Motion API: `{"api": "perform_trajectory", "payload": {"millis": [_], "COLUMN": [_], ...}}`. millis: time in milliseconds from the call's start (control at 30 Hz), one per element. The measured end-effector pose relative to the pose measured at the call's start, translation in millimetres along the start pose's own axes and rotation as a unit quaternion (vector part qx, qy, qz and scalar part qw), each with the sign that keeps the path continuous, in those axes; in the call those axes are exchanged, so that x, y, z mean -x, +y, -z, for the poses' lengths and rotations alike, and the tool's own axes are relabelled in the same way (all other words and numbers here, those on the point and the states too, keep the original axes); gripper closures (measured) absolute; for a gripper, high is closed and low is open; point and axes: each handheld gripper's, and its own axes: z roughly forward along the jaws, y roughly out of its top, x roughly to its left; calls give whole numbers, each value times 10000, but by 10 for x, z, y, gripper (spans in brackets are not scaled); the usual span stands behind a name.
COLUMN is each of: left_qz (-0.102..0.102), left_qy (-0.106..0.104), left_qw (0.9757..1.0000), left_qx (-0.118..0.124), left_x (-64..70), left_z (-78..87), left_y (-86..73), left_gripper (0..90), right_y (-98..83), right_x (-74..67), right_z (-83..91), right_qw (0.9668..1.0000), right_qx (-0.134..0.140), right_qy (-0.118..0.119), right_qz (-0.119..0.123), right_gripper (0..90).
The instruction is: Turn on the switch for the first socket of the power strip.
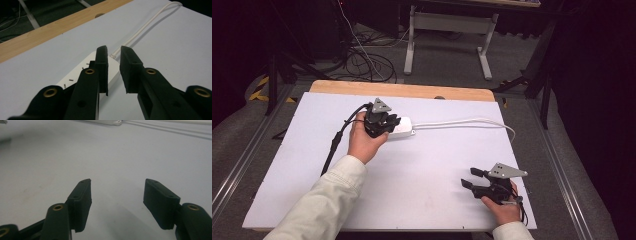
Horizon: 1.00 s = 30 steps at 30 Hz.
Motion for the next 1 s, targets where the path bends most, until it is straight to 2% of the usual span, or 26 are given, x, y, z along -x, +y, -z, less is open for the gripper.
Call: {"api": "perform_trajectory", "payload": {"millis": [167,333,367,400,467,533,600,633,700,767,800,900,933,967,1000], "left_qz": [63,-46,-46,-96,-99,-206,-226,-226,-288,-244,-268,-308,-243,-243,-221], "left_qy": [-190,-416,-416,-481,-520,-581,-623,-623,-678,-714,-741,-731,-775,-775,-769], "left_qw": [9997,9987,9987,9981,9977,9969,9960,9960,9949,9947,9942,9940,9935,9935,9933], "left_qx": [146,292,292,364,424,486,594,594,683,701,735,758,797,797,832], "left_x": [29,93,93,121,142,168,208,208,208,215,211,195,182,182,152], "left_z": [129,396,396,496,544,645,773,773,886,922,997,1055,1122,1122,1197], "left_y": [33,43,43,41,36,21,-28,-28,-87,-116,-182,-238,-315,-315,-406], "left_gripper": [591,469,450,429,399,380,345,336,324,310,302,281,277,274,270], "right_y": [7,21,21,30,37,40,41,40,40,39,39,38,38,38,36], "right_x": [0,-14,-14,-26,-42,-47,-56,-57,-59,-63,-70,-75,-79,-79,-82], "right_z": [0,15,15,24,39,46,60,64,68,73,83,90,97,97,101], "right_qw": [10000,10000,10000,9999,9999,9998,9998,9998,9998,9998,9997,9997,9997,9997,9997], "right_qx": [22,72,72,106,136,157,175,175,186,190,207,213,225,225,230], "right_qy": [3,2,2,7,-5,-1,-23,-26,-24,-27,-23,-27,-29,-29,-35], "right_qz": [-8,9,9,50,81,93,86,88,99,90,95,99,103,103,103], "right_gripper": [403,403,403,403,403,402,401,401,401,400,399,400,399,399,399]}}
